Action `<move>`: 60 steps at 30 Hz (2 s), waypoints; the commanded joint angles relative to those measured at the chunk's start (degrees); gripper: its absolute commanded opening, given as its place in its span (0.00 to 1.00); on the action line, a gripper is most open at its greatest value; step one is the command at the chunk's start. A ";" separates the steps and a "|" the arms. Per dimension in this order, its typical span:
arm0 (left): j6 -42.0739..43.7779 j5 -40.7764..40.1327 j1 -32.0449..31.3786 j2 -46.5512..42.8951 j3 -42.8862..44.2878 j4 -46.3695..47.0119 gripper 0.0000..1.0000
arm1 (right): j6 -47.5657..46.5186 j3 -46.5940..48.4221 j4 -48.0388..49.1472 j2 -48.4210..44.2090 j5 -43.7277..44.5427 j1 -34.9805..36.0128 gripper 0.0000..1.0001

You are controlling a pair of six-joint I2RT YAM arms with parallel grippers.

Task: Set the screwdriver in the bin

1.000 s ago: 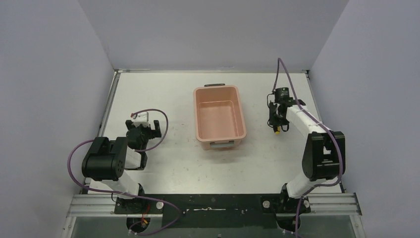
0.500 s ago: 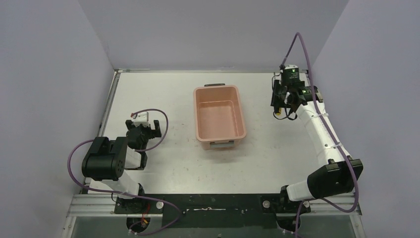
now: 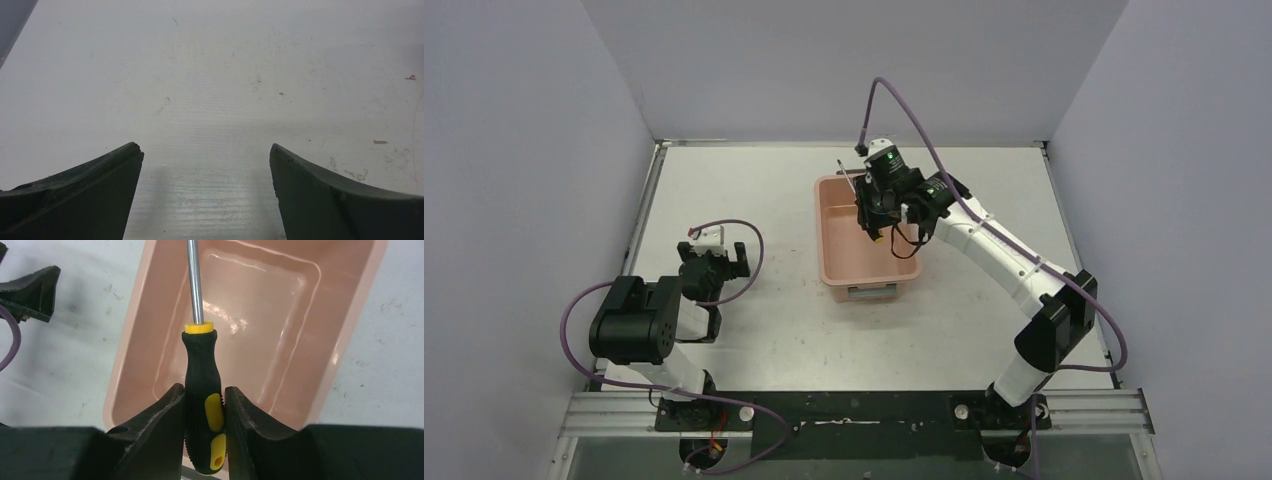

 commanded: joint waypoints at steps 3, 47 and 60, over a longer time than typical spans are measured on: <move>-0.04 -0.48 -0.28 -0.82 1.24 1.63 0.97 | 0.38 -2.99 6.27 1.55 -0.24 -0.06 0.00; 0.09 -0.49 -0.28 -0.81 1.24 1.61 0.97 | -5.83 -8.99 12.49 -1.15 8.66 -0.34 1.00; 0.05 -0.50 -0.30 -0.78 1.24 1.66 0.97 | -8.10 -40.50 41.66 -24.00 10.41 -20.37 1.00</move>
